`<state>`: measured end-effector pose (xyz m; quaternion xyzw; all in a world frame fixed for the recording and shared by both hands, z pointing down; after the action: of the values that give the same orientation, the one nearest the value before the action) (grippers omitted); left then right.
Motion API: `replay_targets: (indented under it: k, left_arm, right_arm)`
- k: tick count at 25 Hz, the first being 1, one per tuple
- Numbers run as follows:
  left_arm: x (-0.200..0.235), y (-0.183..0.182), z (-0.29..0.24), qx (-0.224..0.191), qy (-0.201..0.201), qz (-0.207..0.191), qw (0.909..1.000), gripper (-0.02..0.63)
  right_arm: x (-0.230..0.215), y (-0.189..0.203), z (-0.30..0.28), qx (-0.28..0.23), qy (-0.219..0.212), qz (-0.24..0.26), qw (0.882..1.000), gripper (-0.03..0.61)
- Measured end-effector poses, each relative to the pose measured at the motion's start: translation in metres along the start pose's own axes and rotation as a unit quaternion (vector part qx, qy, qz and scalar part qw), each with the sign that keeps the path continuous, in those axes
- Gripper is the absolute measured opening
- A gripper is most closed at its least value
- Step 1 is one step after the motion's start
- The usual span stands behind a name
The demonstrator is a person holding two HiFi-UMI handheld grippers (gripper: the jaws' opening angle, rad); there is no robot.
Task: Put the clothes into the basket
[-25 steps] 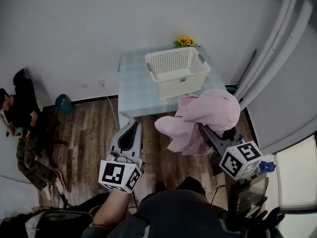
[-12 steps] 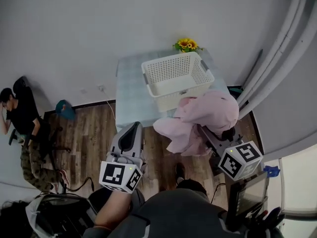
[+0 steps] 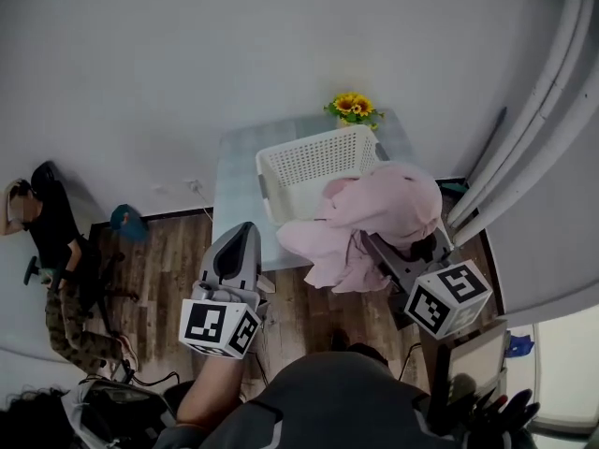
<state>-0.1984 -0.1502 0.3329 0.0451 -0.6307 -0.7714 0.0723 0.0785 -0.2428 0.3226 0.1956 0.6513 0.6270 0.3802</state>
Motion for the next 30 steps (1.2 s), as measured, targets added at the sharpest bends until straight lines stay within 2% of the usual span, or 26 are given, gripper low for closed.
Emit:
replay_targets:
  k: [6,10,13,17,25,30]
  left_arm:
    - [0.003,-0.001,-0.033,0.001,-0.017,-0.012,0.9998,0.009]
    - [0.022,-0.001,-0.058,0.011,-0.027,-0.019,0.9994,0.009]
    - [0.038,0.000,-0.074,0.010,-0.023,-0.016,0.9995,0.009]
    - [0.058,0.007,-0.091,0.007,-0.015,-0.015,0.9998,0.009]
    - [0.090,0.009,-0.116,-0.003,0.017,-0.010,0.9998,0.009]
    - [0.134,0.018,-0.150,0.004,0.036,-0.019,0.9992,0.009]
  right_arm:
    - [-0.033,-0.009,-0.031,-0.005,-0.017,-0.026,0.999,0.313]
    - [-0.049,-0.008,-0.070,0.000,-0.017,-0.050,0.999,0.313]
    - [-0.054,-0.006,-0.093,0.002,-0.009,-0.051,0.999,0.313]
    - [-0.058,0.000,-0.118,0.002,0.000,-0.080,0.997,0.313]
    - [-0.058,0.013,-0.140,-0.005,0.055,-0.116,0.992,0.313]
    - [-0.071,0.041,-0.186,0.015,0.106,-0.165,0.980,0.313]
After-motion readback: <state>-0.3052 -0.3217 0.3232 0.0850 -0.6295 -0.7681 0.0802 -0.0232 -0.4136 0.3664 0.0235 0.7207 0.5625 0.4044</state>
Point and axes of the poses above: the fingertips, and each gripper's own axes: z backward along the fingers, x to its left, y out of its underside, the point moved 9 cm from there along z, backward along the fingers, and after that the axes turned 10 degrees about -x, right-handed, at the moved point
